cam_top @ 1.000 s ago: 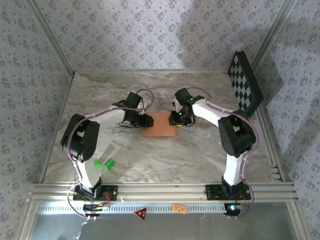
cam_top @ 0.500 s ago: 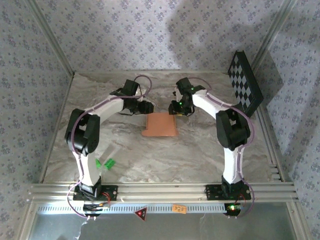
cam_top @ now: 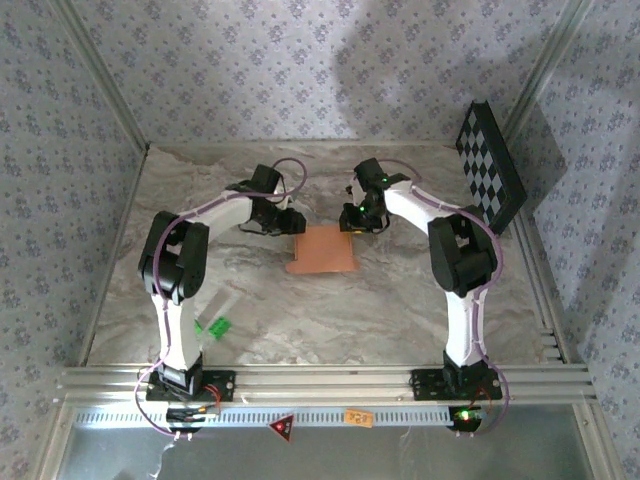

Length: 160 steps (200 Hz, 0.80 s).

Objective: Fold the paper box

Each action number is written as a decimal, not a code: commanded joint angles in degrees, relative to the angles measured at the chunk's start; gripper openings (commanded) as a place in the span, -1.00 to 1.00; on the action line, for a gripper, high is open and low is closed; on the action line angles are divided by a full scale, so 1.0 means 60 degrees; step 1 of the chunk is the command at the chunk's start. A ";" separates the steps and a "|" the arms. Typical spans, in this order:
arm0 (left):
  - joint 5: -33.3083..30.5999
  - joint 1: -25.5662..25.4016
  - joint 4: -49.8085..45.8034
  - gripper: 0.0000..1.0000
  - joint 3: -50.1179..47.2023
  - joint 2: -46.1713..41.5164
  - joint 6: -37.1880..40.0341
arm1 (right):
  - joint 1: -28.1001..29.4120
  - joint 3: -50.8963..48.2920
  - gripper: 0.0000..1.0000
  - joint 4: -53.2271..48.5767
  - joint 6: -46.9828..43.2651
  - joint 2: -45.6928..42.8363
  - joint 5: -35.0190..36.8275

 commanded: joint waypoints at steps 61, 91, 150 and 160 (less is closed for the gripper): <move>0.0370 -0.1136 0.0414 -0.24 -0.2695 -0.2258 -0.0408 | 0.0697 -0.1409 -0.48 -0.0225 -0.0792 -0.1131 -0.0489; 0.0139 -0.1569 0.0417 -0.20 -0.3900 -0.3421 -0.0711 | 0.0982 -0.2016 -0.41 -0.0472 -0.1299 -0.1718 -0.0459; -0.0483 -0.1680 -0.0562 0.00 -0.3643 -0.4500 0.0742 | 0.1060 -0.2909 -0.11 -0.0125 -0.2000 -0.3507 0.0858; -0.0464 -0.1671 -0.0776 0.04 -0.3294 -0.4377 0.1244 | 0.1002 -0.3041 -0.06 0.0073 -0.2241 -0.3834 0.0920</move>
